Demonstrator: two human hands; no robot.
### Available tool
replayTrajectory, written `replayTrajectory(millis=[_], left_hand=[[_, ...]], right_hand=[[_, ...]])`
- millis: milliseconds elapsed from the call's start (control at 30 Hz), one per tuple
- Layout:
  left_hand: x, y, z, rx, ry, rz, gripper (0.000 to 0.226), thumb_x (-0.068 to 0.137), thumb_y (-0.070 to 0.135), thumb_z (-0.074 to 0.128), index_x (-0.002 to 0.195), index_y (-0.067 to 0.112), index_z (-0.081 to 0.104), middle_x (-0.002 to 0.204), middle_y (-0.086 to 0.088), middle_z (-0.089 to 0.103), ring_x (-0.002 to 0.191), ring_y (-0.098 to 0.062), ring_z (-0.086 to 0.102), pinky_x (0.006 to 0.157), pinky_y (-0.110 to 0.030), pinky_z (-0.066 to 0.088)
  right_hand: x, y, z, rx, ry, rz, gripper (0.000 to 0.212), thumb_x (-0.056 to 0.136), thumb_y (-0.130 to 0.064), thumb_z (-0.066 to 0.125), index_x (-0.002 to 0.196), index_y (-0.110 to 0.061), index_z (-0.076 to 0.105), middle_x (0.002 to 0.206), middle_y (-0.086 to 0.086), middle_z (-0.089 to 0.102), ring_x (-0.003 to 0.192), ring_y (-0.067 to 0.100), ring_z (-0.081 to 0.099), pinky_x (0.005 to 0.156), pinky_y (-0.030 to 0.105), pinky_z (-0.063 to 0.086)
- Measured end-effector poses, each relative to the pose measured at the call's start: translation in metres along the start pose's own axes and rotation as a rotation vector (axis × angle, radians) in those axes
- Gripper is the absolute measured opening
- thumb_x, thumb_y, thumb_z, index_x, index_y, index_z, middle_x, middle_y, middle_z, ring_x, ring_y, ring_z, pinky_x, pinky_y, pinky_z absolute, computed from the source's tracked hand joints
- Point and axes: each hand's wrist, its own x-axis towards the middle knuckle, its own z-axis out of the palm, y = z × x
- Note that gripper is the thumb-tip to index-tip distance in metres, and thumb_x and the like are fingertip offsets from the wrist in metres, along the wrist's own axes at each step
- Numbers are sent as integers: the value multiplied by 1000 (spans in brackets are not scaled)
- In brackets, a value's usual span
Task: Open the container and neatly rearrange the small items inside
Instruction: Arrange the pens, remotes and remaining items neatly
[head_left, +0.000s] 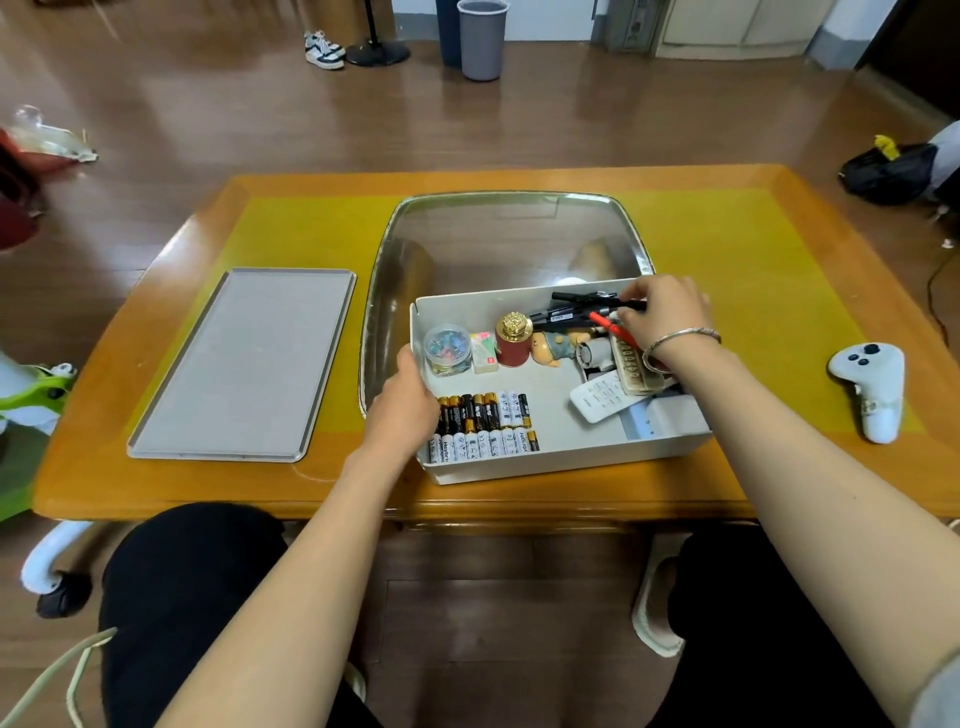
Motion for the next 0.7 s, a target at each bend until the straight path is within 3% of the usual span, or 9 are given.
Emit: replayTrajectory(millis=[133, 300, 500, 700], left_hand=[[0, 1, 0, 22, 3, -13, 52, 94, 13, 51, 139, 15, 24, 118, -11, 61, 98, -27, 62, 73, -43, 55], [-1, 0, 3, 32, 13, -20, 55, 94, 13, 51, 141, 15, 23, 118, -10, 61, 95, -25, 63, 70, -41, 56], [-1, 0, 4, 35, 26, -22, 56, 95, 13, 50, 143, 16, 21, 118, -9, 61, 96, -25, 63, 75, -46, 57], [-1, -2, 5, 24, 34, -26, 57, 95, 14, 50, 144, 18, 21, 117, -8, 61, 94, -24, 62, 73, -44, 57]], right_hand=[[11, -4, 0, -76, -34, 8, 20, 87, -26, 62, 106, -24, 69, 115, 6, 65, 112, 31, 53, 91, 38, 41], [11, -1, 4, -76, -126, 0, 11, 86, -31, 64, 92, -27, 71, 103, 4, 69, 105, 29, 55, 84, 35, 39], [23, 3, 7, 1, -8, 37, 24, 88, -31, 61, 109, -22, 64, 116, 6, 63, 117, 31, 47, 94, 41, 35], [33, -2, 15, 157, -110, 83, 18, 88, -34, 62, 102, -22, 60, 103, -2, 67, 109, 24, 54, 95, 39, 31]])
